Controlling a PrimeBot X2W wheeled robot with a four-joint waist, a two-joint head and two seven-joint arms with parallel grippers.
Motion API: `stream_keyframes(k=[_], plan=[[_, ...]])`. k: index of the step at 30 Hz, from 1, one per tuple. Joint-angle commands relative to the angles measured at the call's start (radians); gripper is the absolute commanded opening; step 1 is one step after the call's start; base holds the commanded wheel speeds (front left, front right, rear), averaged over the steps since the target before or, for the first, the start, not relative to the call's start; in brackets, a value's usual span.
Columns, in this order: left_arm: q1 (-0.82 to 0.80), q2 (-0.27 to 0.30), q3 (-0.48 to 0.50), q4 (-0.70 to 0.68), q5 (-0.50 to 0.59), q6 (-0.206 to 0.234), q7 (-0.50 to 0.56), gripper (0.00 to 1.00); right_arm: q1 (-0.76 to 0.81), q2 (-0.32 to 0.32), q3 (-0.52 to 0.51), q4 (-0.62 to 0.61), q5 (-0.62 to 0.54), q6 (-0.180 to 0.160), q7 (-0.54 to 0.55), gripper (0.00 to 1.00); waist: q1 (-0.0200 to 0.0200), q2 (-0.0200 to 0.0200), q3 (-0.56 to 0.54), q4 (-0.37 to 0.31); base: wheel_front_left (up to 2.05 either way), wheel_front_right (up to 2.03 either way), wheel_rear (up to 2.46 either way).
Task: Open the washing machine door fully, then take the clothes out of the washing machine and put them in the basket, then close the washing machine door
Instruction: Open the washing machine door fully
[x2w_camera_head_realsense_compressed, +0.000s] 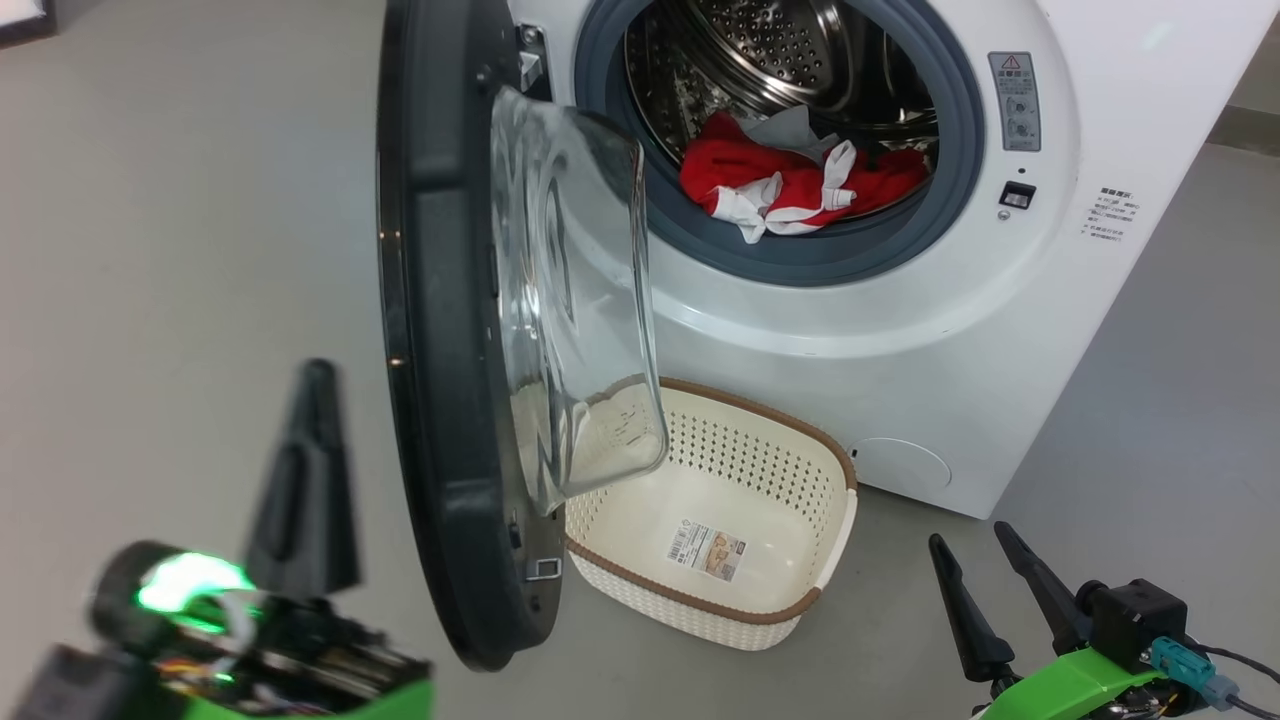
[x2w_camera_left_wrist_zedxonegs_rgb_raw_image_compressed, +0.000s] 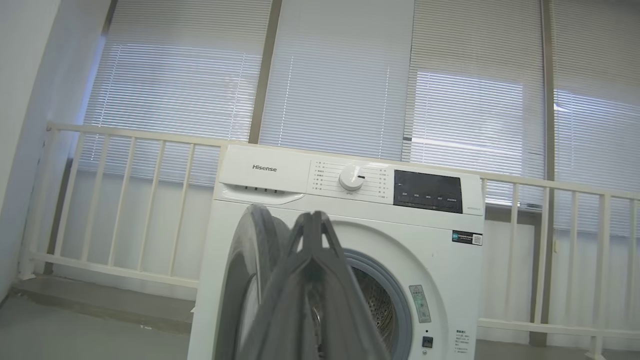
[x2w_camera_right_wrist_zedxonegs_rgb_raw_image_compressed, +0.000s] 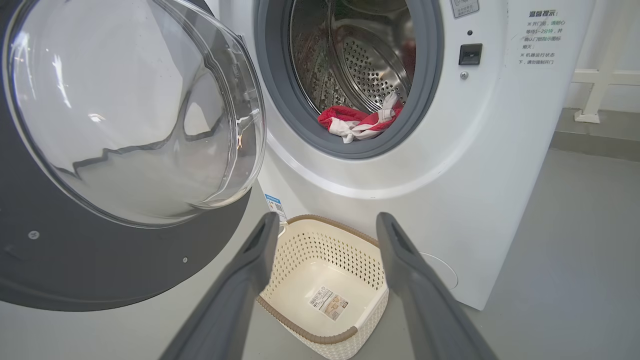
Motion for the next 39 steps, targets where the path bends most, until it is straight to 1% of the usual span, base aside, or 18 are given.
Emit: stream_keyframes(k=[1, 4, 7, 10, 13, 17, 24, 39], plan=[[-0.007, 0.015, -0.020, -0.043, 0.001, -0.002, -0.005, 0.00, -0.014, -0.004, 0.027, -0.027, -0.005, 0.002, -0.012, 1.00, 0.0000, 0.0000, 0.000, -0.001, 0.00, 0.00, 0.00], [0.015, 0.015, -0.141, -0.032, -0.007, -0.002, -0.005, 0.00, -0.017, -0.002, 0.030, -0.026, -0.004, 0.002, -0.012, 1.00, 0.0000, 0.0000, 0.002, -0.001, 0.00, 0.00, 0.00], [0.036, 0.019, -0.265, 0.050, -0.021, -0.003, -0.005, 0.00, -0.023, -0.002, 0.037, -0.024, -0.002, 0.002, -0.012, 1.00, 0.0000, 0.0000, 0.003, -0.004, 0.00, 0.00, 0.00], [0.054, 0.032, -0.340, 0.162, -0.045, -0.003, -0.005, 0.00, -0.029, -0.002, 0.043, -0.022, -0.001, 0.002, -0.012, 1.00, 0.0000, 0.0000, 0.003, -0.008, 0.00, 0.00, 0.00], [0.062, 0.035, -0.363, 0.259, -0.076, -0.003, -0.005, 0.00, -0.034, -0.003, 0.051, -0.021, 0.002, 0.002, -0.012, 1.00, 0.0000, 0.0000, 0.004, -0.011, 0.00, 0.00, 0.00], [0.051, 0.033, -0.338, 0.335, -0.092, -0.003, -0.005, 0.00, -0.039, -0.006, 0.055, -0.022, 0.003, 0.002, -0.012, 1.00, 0.0000, 0.0000, 0.005, -0.012, 0.00, 0.00, 0.00], [0.041, 0.025, -0.265, 0.394, -0.091, -0.003, -0.005, 0.00, -0.037, -0.007, 0.062, -0.026, 0.006, 0.002, -0.012, 1.00, 0.0000, 0.0000, 0.003, -0.013, 0.00, 0.00, 0.00], [0.021, 0.024, -0.151, 0.459, -0.079, -0.003, -0.005, 0.00, -0.042, -0.007, 0.066, -0.037, 0.005, 0.002, -0.012, 1.00, 0.0000, 0.0000, 0.020, -0.015, 0.00, 0.00, 0.00]])
